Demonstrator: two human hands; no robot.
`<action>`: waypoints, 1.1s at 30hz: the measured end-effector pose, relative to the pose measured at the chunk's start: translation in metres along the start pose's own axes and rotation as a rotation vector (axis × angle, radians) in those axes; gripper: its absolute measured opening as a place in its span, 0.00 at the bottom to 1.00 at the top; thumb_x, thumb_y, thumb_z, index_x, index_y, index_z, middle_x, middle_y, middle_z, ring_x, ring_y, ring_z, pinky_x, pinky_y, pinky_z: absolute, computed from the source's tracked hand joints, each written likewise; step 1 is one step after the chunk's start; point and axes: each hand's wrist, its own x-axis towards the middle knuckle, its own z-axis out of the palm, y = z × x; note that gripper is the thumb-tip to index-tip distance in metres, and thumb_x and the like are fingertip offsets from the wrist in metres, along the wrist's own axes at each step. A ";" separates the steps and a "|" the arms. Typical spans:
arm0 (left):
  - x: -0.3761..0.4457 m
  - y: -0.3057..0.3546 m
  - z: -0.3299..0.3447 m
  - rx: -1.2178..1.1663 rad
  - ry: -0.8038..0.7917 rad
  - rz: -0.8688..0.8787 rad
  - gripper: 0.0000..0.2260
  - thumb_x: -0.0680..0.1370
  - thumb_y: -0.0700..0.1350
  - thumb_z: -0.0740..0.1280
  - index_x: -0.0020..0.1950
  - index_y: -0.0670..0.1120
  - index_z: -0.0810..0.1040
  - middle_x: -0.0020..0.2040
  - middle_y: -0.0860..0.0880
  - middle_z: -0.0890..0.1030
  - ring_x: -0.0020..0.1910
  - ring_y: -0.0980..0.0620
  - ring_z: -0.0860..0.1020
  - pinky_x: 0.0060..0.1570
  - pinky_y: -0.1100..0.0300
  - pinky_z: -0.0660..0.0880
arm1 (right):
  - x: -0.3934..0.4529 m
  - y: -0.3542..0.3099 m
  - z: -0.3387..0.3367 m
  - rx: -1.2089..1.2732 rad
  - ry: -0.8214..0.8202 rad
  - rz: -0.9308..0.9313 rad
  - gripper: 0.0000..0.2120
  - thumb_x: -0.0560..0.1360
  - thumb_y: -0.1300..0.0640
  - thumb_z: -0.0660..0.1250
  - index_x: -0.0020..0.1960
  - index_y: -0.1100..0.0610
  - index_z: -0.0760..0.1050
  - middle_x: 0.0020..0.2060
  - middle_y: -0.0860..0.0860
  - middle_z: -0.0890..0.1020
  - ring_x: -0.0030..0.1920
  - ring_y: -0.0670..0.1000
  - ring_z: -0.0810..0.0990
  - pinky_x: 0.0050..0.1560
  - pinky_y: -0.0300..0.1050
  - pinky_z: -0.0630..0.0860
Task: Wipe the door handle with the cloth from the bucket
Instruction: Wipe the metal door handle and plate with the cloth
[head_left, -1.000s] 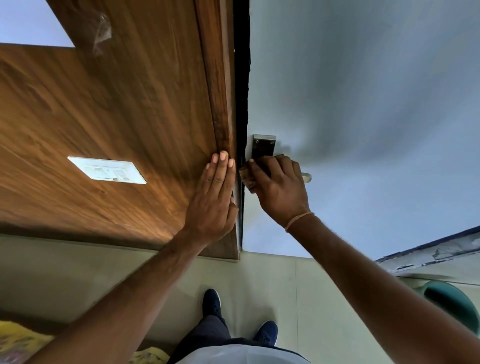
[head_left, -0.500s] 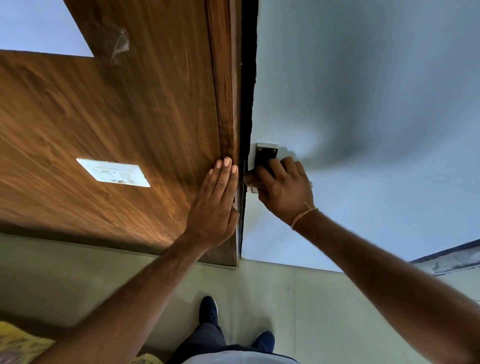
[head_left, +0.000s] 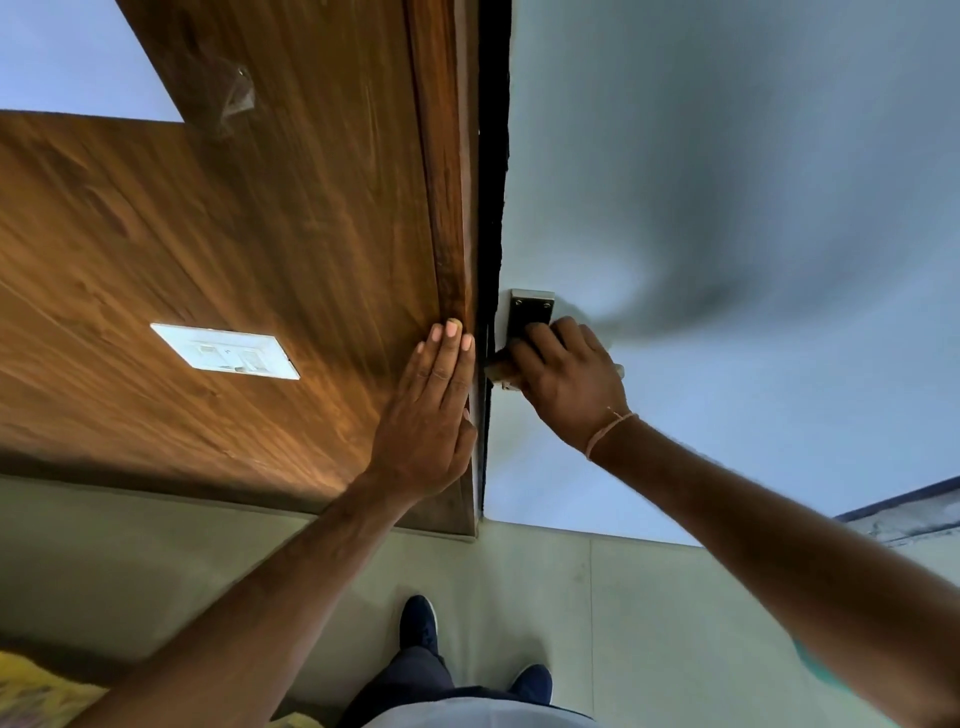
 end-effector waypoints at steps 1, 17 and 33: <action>0.000 0.000 0.001 0.004 0.005 -0.005 0.32 0.83 0.43 0.55 0.86 0.36 0.54 0.88 0.38 0.50 0.88 0.39 0.51 0.87 0.43 0.54 | -0.004 0.000 0.001 0.026 0.009 0.092 0.13 0.79 0.57 0.70 0.61 0.59 0.80 0.55 0.58 0.83 0.51 0.63 0.78 0.52 0.56 0.76; 0.001 0.000 -0.002 -0.029 0.009 -0.006 0.36 0.81 0.39 0.62 0.87 0.37 0.52 0.88 0.39 0.49 0.89 0.41 0.48 0.88 0.45 0.51 | 0.022 -0.007 0.007 -0.038 -0.068 -0.196 0.06 0.81 0.54 0.71 0.54 0.55 0.84 0.49 0.53 0.81 0.51 0.60 0.78 0.51 0.54 0.77; 0.000 0.001 0.000 -0.001 0.026 -0.005 0.33 0.82 0.41 0.59 0.86 0.36 0.54 0.88 0.38 0.51 0.88 0.39 0.51 0.87 0.43 0.54 | -0.011 -0.002 0.003 0.066 0.011 0.025 0.15 0.81 0.61 0.68 0.66 0.60 0.79 0.58 0.59 0.82 0.55 0.62 0.79 0.57 0.56 0.76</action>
